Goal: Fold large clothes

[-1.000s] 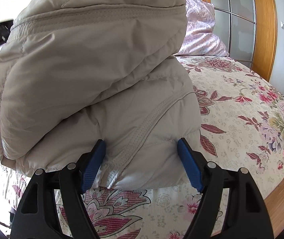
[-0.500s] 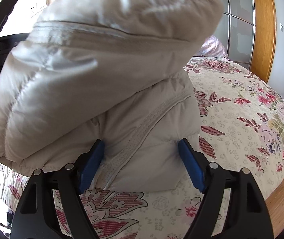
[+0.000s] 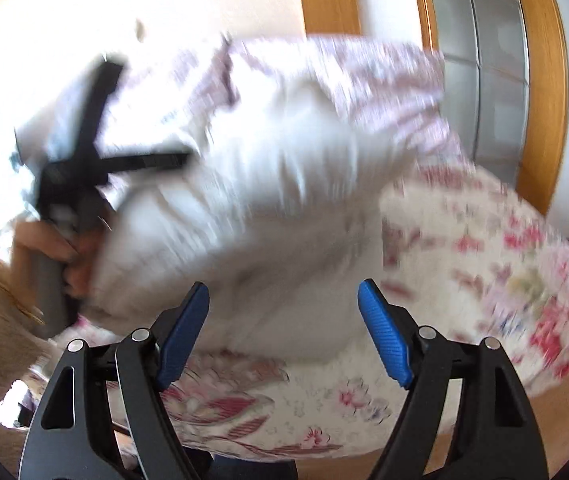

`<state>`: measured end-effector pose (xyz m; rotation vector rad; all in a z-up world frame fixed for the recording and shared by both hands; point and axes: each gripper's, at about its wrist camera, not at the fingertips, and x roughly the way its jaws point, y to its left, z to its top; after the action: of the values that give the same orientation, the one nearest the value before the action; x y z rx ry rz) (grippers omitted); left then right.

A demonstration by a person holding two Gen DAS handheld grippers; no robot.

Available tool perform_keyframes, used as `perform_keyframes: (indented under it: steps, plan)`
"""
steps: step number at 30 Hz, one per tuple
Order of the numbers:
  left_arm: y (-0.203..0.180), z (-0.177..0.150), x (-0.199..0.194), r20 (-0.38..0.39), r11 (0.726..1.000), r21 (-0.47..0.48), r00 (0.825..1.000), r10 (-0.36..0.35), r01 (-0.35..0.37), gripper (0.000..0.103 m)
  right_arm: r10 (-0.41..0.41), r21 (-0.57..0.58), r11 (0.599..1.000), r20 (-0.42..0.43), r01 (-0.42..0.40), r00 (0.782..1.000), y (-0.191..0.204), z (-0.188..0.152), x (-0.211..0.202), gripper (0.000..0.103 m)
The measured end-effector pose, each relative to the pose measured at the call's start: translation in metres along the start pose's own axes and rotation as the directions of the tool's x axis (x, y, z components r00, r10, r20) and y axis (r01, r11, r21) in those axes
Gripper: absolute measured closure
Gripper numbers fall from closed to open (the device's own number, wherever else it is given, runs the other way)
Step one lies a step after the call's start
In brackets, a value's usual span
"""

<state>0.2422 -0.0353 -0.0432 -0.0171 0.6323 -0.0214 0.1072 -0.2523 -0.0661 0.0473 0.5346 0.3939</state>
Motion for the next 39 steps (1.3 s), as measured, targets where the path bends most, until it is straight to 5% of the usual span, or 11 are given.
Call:
perform_keyframes:
  steps: [6, 13, 18, 26, 39]
  plan:
    - [0.03, 0.008, -0.022, 0.014, 0.994, -0.098, 0.999, -0.045, 0.047, 0.016, 0.064, -0.008, 0.998, 0.099, -0.064, 0.993, 0.011, 0.077, -0.008, 0.024]
    - [0.056, 0.018, -0.038, 0.056, 0.995, -0.091, 0.997, 0.052, -0.047, 0.015, 0.069, -0.102, 0.993, 0.069, -0.061, 0.995, 0.054, 0.156, 0.05, 0.03]
    - [0.062, 0.02, -0.025, 0.025, 0.994, -0.091, 0.997, 0.071, -0.068, 0.015, 0.014, -0.041, 0.999, -0.038, -0.015, 0.999, 0.048, 0.186, 0.108, 0.04]
    - [0.057, 0.013, -0.004, -0.004, 0.995, -0.088, 0.999, 0.052, -0.053, 0.012, -0.099, 0.04, 0.994, -0.119, 0.105, 0.988, -0.006, 0.163, 0.154, 0.046]
    - [0.042, 0.012, 0.021, -0.045, 0.995, -0.098, 0.999, -0.009, 0.004, 0.005, -0.087, 0.134, 0.985, -0.144, 0.106, 0.986, -0.047, 0.121, 0.186, 0.047]
